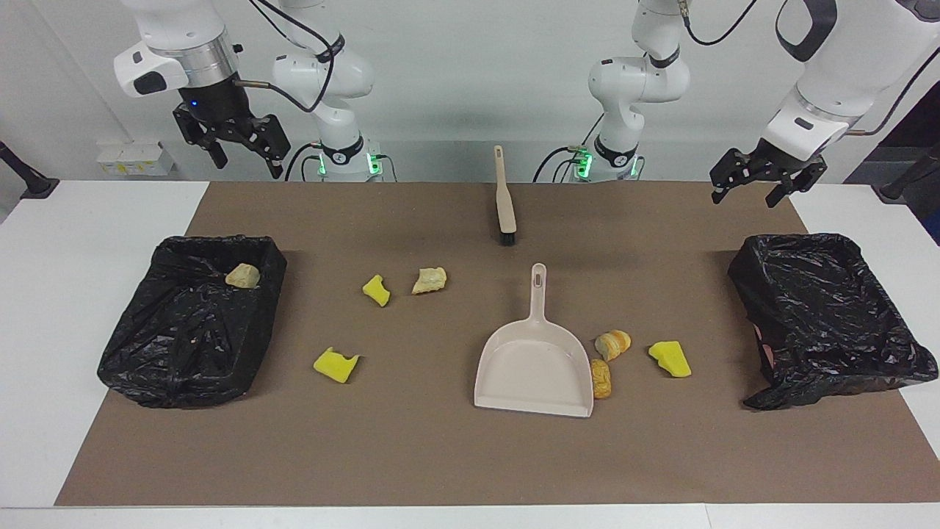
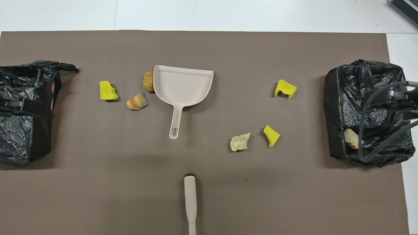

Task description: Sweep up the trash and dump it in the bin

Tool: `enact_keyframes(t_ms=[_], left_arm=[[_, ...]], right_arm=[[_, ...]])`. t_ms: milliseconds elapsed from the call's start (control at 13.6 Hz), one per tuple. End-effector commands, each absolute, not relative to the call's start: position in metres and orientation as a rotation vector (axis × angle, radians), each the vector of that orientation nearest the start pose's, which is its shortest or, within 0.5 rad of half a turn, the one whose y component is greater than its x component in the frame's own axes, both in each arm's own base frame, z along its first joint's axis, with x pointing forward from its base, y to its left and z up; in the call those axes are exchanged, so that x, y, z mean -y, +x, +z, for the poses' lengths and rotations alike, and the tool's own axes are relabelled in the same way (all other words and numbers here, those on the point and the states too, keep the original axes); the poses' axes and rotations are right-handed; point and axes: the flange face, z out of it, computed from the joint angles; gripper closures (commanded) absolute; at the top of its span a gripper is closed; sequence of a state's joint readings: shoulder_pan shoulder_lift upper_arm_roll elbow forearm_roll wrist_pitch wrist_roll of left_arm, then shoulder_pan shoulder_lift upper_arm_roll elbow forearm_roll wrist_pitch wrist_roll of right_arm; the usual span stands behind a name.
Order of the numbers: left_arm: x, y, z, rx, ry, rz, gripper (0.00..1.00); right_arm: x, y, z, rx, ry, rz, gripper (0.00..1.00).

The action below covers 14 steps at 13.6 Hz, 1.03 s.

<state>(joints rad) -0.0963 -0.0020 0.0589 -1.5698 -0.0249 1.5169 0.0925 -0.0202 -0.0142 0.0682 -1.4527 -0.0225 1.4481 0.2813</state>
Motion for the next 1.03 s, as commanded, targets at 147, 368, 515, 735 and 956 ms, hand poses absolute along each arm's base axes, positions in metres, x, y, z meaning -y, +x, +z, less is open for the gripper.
enact_keyframes(t_ms=[147, 368, 515, 735, 956], left_arm=[[0.024, 0.541, 0.623, -0.209, -3.150, 0.060, 0.00], [0.025, 0.541, 0.623, -0.211, -3.150, 0.063, 0.00], [0.025, 0.541, 0.622, -0.218, -3.151, 0.062, 0.00], [0.035, 0.539, 0.614, -0.248, -3.158, 0.091, 0.00], [0.053, 0.534, 0.595, -0.269, -3.218, 0.151, 0.00]], right_arm=[[-0.020, 0.533, 0.680, -0.333, -3.129, -0.011, 0.00], [-0.020, 0.533, 0.680, -0.336, -3.129, -0.008, 0.00], [-0.020, 0.533, 0.680, -0.336, -3.129, -0.008, 0.00], [-0.020, 0.533, 0.680, -0.336, -3.129, -0.008, 0.00], [-0.020, 0.532, 0.680, -0.338, -3.129, -0.001, 0.00]])
